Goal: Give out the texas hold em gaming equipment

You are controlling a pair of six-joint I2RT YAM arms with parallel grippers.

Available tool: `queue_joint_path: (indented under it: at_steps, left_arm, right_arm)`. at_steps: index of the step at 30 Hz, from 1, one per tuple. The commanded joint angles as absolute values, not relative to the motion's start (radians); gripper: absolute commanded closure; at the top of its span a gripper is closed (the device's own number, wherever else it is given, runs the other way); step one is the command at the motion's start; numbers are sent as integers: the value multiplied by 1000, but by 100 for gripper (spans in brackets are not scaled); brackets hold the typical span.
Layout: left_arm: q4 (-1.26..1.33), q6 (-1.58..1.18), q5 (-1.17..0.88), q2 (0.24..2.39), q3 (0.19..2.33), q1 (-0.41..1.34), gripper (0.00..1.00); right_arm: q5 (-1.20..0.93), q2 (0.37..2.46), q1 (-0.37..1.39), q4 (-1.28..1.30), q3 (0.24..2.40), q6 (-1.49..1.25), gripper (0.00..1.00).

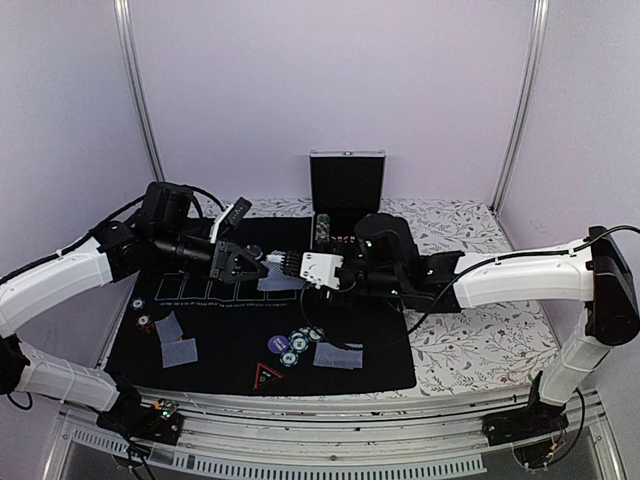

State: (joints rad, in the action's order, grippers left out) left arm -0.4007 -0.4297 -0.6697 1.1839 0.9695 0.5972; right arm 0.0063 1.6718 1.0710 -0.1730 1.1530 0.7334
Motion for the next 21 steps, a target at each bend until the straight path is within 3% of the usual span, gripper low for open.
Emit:
queue_joint_path:
  at_steps: [1, 13, 21]
  left_arm:
    - [-399, -412, -696, 1173, 982, 589, 100]
    - [-387, -408, -713, 1193, 1003, 589, 100]
    - [-374, -406, -696, 1229, 1016, 589, 85]
  right_arm:
    - [9, 1664, 1057, -206, 1158, 713, 46]
    - [0, 1653, 1045, -206, 1144, 696, 46]
    - [-2, 1649, 1045, -206, 1143, 701, 46]
